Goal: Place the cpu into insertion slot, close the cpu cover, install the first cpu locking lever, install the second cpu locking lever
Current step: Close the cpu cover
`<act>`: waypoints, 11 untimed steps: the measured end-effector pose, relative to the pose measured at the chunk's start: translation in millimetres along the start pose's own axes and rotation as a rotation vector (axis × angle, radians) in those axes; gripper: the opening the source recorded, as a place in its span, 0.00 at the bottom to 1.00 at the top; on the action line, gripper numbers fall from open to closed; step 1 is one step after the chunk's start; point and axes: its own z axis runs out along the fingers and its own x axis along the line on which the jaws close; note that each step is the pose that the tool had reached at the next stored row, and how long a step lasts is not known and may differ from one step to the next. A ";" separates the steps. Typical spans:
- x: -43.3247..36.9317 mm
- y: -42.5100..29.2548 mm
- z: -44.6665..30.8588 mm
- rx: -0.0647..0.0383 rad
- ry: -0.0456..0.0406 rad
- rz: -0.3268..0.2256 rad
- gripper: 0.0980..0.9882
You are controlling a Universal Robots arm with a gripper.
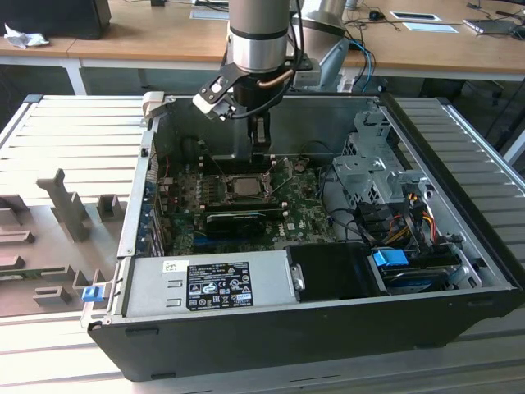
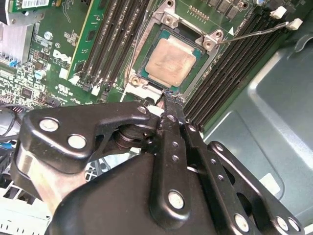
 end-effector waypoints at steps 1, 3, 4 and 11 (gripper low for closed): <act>0.1 0.1 -0.8 0.000 0.0001 0.000 0.01; 0.2 0.2 -2.4 0.000 -0.0001 0.000 0.01; 0.3 0.4 -3.0 0.000 0.0000 0.000 0.01; 1.0 9.7 -2.8 0.000 -0.0006 0.000 0.01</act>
